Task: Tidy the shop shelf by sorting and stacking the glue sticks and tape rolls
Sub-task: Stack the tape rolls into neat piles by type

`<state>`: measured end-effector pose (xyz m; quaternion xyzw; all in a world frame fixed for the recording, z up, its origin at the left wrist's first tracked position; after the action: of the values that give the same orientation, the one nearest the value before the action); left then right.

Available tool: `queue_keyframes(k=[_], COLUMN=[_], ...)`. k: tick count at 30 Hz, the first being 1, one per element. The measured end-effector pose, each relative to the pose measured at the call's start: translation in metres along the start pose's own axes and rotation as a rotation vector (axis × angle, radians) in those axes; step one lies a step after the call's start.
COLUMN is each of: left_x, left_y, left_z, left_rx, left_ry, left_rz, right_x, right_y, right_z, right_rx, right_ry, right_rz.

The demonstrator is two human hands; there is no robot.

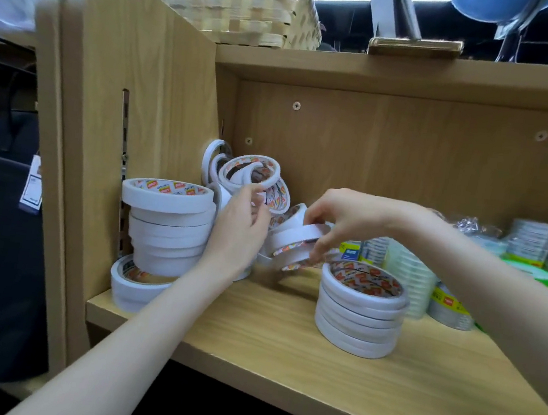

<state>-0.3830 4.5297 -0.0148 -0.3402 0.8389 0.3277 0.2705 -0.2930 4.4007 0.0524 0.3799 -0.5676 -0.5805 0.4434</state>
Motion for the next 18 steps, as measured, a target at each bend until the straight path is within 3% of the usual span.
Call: queue_keyframes(k=[2, 6, 8, 10, 12, 15, 18], left_x=[0.006, 0.008, 0.007, 0.006, 0.004, -0.001, -0.014], left_y=[-0.002, -0.007, -0.008, -0.009, -0.009, -0.012, -0.008], left_z=[-0.001, 0.009, 0.010, 0.008, 0.007, 0.015, 0.012], left_rx=[-0.159, -0.727, -0.771, -0.758, -0.855, -1.027, -1.209], left_ry=[-0.067, -0.121, -0.152, -0.136, -0.076, -0.180, -0.265], left_rz=[0.031, 0.175, 0.205, 0.252, 0.271, 0.200, 0.170], right_x=[-0.004, 0.000, 0.002, -0.005, -0.020, -0.042, -0.051], right_y=[-0.007, -0.017, -0.001, 0.012, 0.009, -0.005, -0.007], right_z=[0.004, 0.015, 0.007, -0.007, -0.014, -0.018, -0.020], right_rx=[-0.010, -0.052, -0.145, -0.038, 0.130, 0.305, 0.385], right_ry=[-0.004, 0.028, 0.036, -0.012, -0.050, -0.029, -0.018], right_rz=[-0.016, 0.070, -0.026, -0.140, -0.096, -0.002, -0.007])
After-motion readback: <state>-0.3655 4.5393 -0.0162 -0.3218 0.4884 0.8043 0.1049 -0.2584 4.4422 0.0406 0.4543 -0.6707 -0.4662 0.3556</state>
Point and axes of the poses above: each hand's wrist, its own x-axis away from the middle knuckle, its own y-axis out of the back of the hand, z = x × y, the point moved 2 cm from there along -x, towards the middle knuckle, and after that the axes turned 8 degrees about z, right-handed, at the moved point
